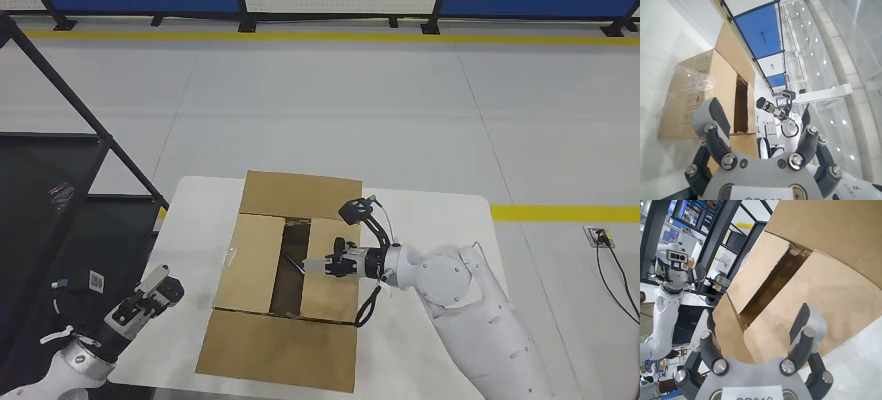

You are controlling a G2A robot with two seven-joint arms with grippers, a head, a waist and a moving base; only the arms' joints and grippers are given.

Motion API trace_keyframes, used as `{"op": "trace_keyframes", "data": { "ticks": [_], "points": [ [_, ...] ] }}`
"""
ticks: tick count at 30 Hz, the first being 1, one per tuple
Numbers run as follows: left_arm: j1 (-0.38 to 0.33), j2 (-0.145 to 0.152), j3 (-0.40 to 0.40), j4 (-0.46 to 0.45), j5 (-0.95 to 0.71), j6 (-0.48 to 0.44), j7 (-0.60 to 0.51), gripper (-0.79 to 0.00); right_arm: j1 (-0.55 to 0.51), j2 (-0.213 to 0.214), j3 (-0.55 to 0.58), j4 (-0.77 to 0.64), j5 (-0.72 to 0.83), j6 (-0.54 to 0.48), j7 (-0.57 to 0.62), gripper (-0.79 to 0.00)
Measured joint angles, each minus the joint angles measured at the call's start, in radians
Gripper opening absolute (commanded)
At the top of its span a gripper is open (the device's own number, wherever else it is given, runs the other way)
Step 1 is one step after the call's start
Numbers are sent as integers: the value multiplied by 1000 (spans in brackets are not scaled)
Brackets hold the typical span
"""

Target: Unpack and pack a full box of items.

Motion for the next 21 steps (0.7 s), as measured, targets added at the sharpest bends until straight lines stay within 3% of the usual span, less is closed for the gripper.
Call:
{"op": "trace_keyframes", "data": {
  "ticks": [4,8,14,21],
  "points": [
    [46,12,-73,48,-12,-14,-137,0,-2,0,1,0,2,0,-3,0],
    [57,28,-89,93,8,-9,-314,0,-26,0,31,27,37,15,-126,0],
    [13,49,-40,162,26,22,-519,0,-16,0,80,100,76,-16,-312,0],
    [-54,60,51,212,33,46,-567,0,44,-8,94,225,96,-24,-475,0]
  ]
}}
